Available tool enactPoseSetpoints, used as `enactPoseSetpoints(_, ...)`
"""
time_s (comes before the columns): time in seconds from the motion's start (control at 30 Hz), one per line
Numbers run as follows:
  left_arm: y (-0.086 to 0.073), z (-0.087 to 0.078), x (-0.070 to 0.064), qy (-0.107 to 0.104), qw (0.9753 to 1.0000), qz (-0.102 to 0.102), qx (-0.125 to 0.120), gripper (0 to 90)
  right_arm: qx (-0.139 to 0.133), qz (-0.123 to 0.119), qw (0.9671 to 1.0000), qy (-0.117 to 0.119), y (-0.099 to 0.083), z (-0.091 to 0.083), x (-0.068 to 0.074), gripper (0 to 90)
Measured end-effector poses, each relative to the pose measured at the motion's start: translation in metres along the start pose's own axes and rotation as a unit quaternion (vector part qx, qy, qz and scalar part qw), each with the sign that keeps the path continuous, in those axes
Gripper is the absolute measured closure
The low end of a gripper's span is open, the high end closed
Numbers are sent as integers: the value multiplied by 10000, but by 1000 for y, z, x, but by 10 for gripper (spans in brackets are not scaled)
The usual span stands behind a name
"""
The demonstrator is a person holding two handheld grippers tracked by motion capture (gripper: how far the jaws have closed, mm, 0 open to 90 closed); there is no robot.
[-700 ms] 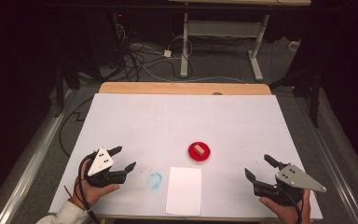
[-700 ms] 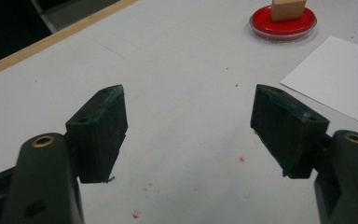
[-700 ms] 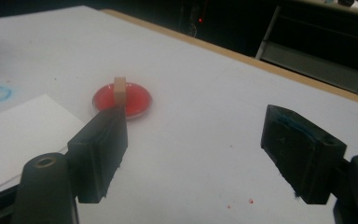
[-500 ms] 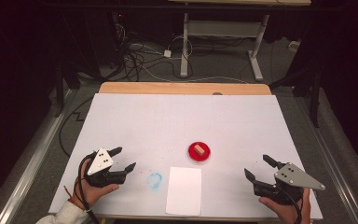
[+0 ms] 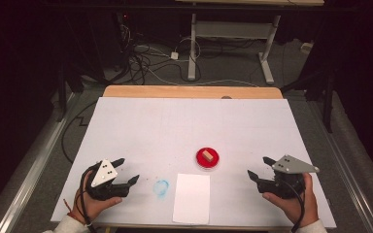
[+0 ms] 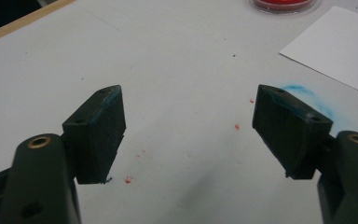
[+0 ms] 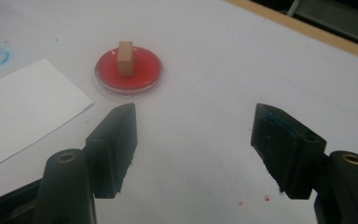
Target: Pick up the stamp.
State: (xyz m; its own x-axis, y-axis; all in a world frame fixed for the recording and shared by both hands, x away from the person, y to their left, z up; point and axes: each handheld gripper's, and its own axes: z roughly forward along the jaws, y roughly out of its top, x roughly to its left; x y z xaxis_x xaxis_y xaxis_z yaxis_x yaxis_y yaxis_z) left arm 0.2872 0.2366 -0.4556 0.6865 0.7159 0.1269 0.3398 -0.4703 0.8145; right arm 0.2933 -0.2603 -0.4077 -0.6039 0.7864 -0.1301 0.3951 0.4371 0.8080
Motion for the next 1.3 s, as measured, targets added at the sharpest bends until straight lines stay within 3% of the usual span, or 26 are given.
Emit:
enactPoseSetpoints(0.23,-5,-2,3,-58,10000,-66,32,238,149,-146,9995,244,20,17,1,299)
enactPoseSetpoints(0.37,-5,-2,4,-31,10000,-58,61,230,248,-370,9986,299,33,31,10,327)
enactPoseSetpoints(0.47,-5,-2,2,-10,10000,-39,84,227,425,-567,9964,474,46,46,21,353)
enactPoseSetpoints(0.6,-5,0,2,-25,9999,-53,132,226,552,-532,9955,554,53,55,24,366)
enactPoseSetpoints(0.9,-5,1,2,-60,9998,-68,157,210,1140,-597,9888,762,86,88,30,391)
enactPoseSetpoints(0.97,-5,1,2,-64,9998,-63,173,208,1200,-605,9880,764,87,92,32,394)
enactPoseSetpoints(1.1,-5,2,1,-83,9998,-28,188,208,1425,-779,9832,834,91,107,39,470)
enactPoseSetpoints(1.3,-5,4,1,-95,9997,-15,220,208,1713,-869,9780,815,93,126,47,511)
